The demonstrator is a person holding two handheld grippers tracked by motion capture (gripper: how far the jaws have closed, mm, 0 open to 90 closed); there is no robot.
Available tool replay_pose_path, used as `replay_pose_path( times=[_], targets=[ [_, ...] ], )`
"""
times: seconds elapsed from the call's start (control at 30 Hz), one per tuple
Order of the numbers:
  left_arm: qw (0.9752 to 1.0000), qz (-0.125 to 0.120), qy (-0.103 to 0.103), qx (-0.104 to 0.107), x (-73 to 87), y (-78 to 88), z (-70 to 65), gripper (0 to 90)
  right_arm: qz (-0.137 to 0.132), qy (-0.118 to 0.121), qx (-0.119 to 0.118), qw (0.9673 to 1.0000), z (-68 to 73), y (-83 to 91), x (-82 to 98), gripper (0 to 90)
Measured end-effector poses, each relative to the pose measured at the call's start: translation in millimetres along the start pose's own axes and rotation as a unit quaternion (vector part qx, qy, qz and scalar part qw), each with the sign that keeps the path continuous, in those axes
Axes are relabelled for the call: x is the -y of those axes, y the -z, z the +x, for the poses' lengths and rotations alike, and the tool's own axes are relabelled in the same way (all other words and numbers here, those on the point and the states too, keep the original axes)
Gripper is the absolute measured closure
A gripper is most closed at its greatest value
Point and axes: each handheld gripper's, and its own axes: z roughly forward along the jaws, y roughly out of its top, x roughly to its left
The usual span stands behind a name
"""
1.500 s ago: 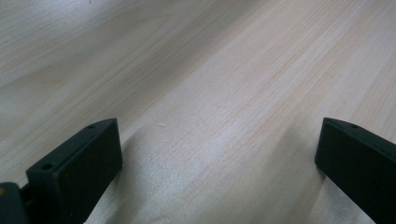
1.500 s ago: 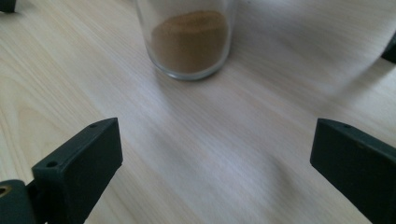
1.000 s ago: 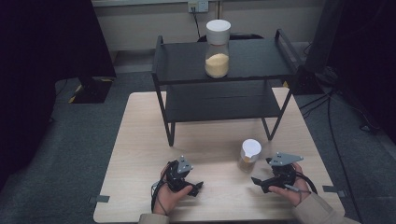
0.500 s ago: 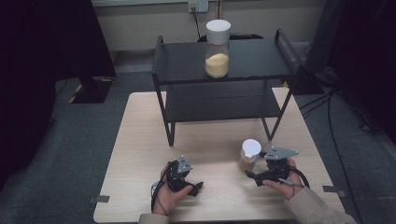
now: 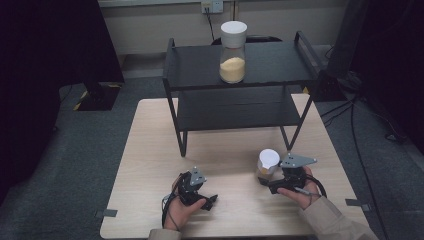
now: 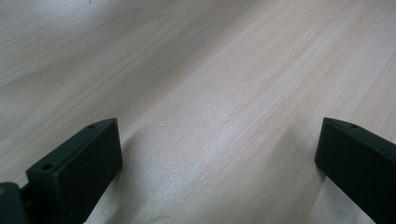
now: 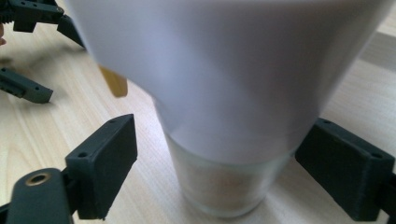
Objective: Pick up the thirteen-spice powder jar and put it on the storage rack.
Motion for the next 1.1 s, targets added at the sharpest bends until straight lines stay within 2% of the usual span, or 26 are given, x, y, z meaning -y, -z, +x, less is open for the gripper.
replay_pose_path(
  times=[0.77,1.1],
  targets=[
    [1.0000,0.000,0.000,0.000,-0.1,0.0,0.0,0.0,-0.031,0.010,0.002,0.9995,-3.5,-3.6,7.0,28.9],
    [1.0000,0.000,0.000,0.000,-0.1,0.0,0.0,0.0,-0.039,0.014,0.001,0.9991,-4.4,-4.1,11.4,29.9]
  ],
)
